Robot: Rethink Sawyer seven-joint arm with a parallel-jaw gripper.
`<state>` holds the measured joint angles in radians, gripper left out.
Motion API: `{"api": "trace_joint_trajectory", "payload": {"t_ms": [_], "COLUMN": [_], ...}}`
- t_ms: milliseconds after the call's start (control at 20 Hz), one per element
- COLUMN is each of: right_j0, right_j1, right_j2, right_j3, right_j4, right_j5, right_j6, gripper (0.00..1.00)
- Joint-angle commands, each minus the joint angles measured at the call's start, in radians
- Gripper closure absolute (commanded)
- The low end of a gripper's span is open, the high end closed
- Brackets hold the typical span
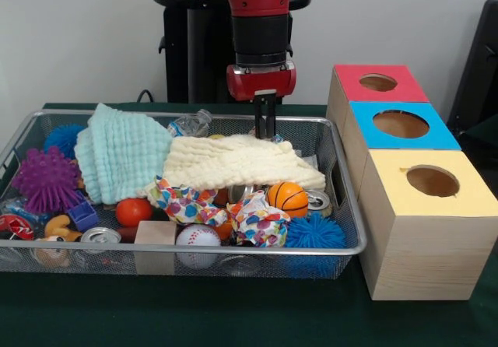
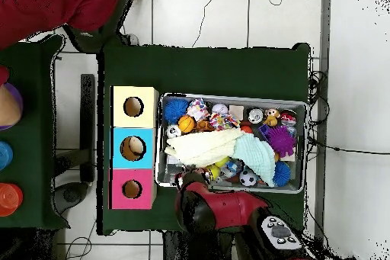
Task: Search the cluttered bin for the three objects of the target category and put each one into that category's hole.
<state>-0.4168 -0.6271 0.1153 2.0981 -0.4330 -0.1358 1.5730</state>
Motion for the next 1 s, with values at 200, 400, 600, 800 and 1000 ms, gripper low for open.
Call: {"api": "trace_joint_trajectory", "payload": {"t_ms": [200,400,600,800,1000], "right_j0": [-0.007,-0.013,-0.027,-0.037,-0.024], "right_j1": [0.037,0.033,0.039,0.06,0.098], "right_j2": [0.027,0.038,0.05,0.067,0.055], "right_j3": [-0.034,-0.039,-0.043,-0.062,-0.102], "right_j4": [-0.019,-0.015,-0.016,-0.018,-0.015], "right_j5": [-0.049,-0.033,-0.023,-0.01,0.003], "right_j6": [0.152,0.149,0.147,0.137,0.122], "gripper": [0.0,0.0,0.0,0.0,0.0]}}
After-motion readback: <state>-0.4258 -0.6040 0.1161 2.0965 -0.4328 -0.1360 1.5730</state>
